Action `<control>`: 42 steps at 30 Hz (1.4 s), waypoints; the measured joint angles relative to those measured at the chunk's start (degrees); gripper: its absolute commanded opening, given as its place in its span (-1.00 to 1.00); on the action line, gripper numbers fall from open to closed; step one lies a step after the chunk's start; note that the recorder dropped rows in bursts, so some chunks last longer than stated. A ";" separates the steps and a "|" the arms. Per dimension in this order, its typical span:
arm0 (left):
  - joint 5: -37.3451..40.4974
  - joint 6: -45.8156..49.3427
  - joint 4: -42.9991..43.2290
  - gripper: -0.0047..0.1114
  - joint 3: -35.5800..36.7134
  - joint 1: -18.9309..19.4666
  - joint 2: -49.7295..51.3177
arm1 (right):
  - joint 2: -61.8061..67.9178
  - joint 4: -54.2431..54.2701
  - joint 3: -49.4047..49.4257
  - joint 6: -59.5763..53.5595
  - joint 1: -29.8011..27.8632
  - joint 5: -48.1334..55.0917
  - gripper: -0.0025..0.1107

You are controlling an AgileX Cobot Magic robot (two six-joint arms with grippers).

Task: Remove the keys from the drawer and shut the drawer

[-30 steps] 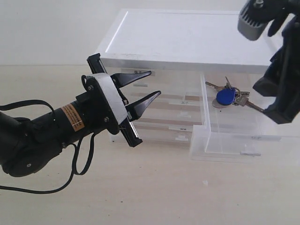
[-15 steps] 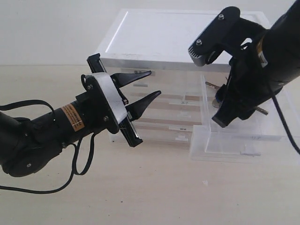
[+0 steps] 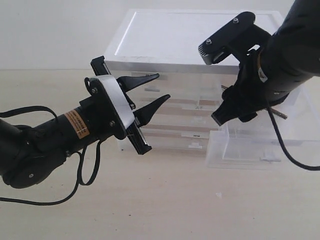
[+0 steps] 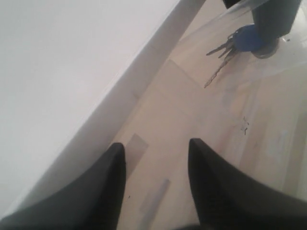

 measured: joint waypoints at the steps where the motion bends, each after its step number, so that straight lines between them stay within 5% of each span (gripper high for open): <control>1: 0.00 0.00 0.00 -0.25 0.00 0.00 0.00 | 0.00 -0.49 0.00 0.55 0.00 0.00 -0.32; 7: 0.00 -0.09 -0.10 -0.25 0.00 0.00 0.00 | 1.01 -1.88 0.00 1.01 0.00 -0.13 -0.94; 24: 0.00 -0.35 -0.10 -0.25 0.00 0.00 0.00 | -3.07 6.41 0.10 -7.41 0.00 1.69 -0.96; 42: 0.00 -0.92 -0.10 -0.25 0.00 0.00 0.00 | 3.22 -7.48 0.34 4.56 0.11 -5.02 -0.96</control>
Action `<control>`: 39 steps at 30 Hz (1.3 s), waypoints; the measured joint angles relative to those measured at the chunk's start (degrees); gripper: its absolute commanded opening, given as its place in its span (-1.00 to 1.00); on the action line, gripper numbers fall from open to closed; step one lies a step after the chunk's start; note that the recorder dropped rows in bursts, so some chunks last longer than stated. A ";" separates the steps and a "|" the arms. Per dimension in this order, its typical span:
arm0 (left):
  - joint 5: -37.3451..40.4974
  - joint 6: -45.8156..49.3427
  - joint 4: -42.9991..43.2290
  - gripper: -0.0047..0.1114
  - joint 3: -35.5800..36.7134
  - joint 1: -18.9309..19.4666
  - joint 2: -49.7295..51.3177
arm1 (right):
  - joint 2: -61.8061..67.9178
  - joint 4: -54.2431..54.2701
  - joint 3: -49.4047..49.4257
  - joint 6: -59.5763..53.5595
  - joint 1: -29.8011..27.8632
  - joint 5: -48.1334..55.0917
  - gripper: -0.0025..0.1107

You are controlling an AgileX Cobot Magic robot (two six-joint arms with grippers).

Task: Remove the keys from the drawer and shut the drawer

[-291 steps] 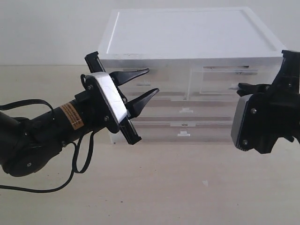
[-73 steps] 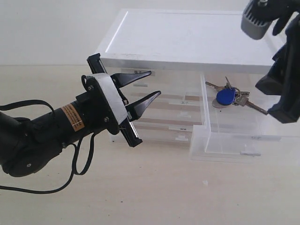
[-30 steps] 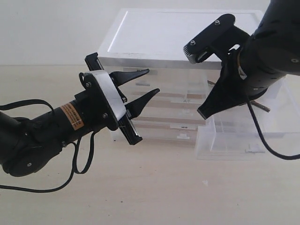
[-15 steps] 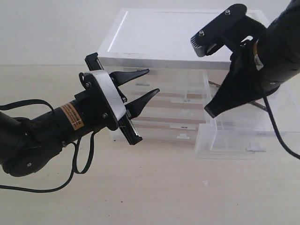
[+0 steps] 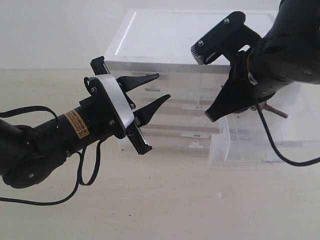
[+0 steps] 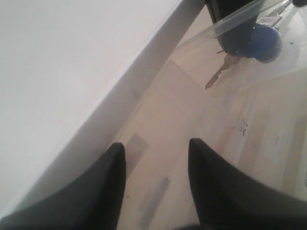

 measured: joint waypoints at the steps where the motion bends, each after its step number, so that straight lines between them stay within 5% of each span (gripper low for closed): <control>1: 0.00 0.00 0.00 -0.25 0.00 0.00 0.00 | 0.30 -0.11 -0.12 0.12 0.00 -0.12 -0.96; 16: 0.00 0.00 -0.42 -0.25 0.00 0.00 0.00 | -7.09 15.66 3.69 -7.41 -0.10 5.33 -0.96; 30: 0.00 0.00 -0.42 -0.25 0.00 0.00 0.00 | -5.58 -0.82 3.69 2.46 -0.10 1.37 -0.96; 39: 0.00 0.00 -0.42 -0.25 0.00 0.00 0.00 | -3.45 1.43 3.69 4.00 0.00 3.26 -0.96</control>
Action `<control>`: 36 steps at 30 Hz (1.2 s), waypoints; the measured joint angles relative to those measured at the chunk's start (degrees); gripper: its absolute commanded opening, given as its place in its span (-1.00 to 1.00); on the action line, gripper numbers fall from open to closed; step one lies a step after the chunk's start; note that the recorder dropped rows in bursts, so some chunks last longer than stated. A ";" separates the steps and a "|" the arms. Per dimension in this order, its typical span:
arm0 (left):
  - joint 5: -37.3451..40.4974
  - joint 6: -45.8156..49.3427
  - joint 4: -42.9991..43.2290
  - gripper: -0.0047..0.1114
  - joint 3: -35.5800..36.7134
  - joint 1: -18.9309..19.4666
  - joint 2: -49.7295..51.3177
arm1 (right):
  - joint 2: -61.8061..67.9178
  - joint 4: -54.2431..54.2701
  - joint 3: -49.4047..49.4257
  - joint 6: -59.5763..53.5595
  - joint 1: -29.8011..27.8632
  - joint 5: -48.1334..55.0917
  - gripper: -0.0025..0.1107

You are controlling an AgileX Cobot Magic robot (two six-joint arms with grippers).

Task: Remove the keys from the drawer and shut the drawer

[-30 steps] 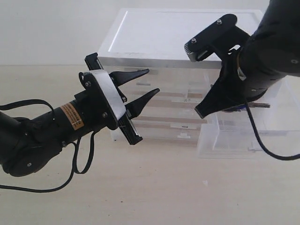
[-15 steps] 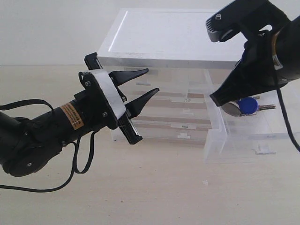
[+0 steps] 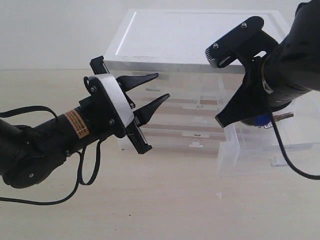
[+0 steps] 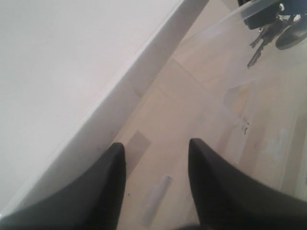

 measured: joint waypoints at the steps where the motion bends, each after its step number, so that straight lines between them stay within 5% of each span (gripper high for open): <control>1: 0.00 0.00 0.00 -0.25 0.00 0.00 0.00 | 0.00 0.74 -0.12 -0.85 0.00 0.27 -0.96; 18: 0.00 0.00 0.00 -0.25 -0.20 0.00 0.00 | -6.36 13.43 -0.04 -10.19 0.00 4.20 -0.95; 21: 0.00 0.00 0.00 -0.25 -0.20 0.00 0.00 | -10.12 13.54 -0.04 -10.49 0.00 3.00 -0.66; 26: 0.00 0.00 0.00 -0.25 -0.20 0.00 0.00 | -14.66 13.65 -0.04 -10.73 0.00 4.54 0.32; 36: 0.00 0.00 0.00 -0.25 -0.20 0.00 0.00 | -9.76 14.71 1.88 -8.97 0.00 8.82 0.12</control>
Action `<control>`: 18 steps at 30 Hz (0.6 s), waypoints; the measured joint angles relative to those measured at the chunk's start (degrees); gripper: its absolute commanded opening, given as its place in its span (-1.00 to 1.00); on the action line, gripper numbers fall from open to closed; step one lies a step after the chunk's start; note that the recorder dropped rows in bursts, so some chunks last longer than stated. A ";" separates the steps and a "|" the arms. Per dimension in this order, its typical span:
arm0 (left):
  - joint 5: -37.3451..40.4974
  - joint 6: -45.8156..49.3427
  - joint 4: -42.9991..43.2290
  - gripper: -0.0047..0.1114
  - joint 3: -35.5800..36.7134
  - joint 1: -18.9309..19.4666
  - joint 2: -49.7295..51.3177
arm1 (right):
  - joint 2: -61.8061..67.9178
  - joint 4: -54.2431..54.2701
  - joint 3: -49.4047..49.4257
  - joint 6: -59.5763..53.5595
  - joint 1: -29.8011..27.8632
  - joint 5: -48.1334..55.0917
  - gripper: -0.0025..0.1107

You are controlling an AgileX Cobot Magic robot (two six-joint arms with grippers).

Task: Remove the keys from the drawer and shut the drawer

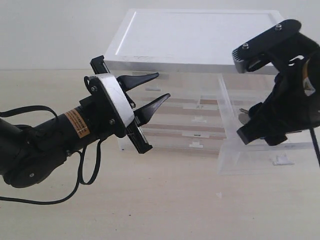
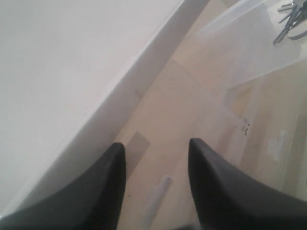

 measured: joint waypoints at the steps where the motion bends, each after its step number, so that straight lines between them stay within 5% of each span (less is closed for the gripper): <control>1: 0.00 0.00 0.00 -0.25 0.00 0.00 0.00 | 0.63 0.00 0.00 0.00 0.00 -0.99 0.12; 9: 0.00 0.00 0.00 -0.25 0.00 0.00 0.00 | 5.94 -1.82 0.00 0.83 0.00 -3.87 0.04; 15: 0.00 0.00 0.00 -0.25 -0.09 0.00 0.00 | 6.86 -0.92 -0.11 0.18 0.07 -4.33 -0.89; 18: 0.00 0.00 0.00 -0.25 -0.09 0.00 0.00 | 6.97 -0.79 -0.20 -2.04 0.07 -4.44 -0.95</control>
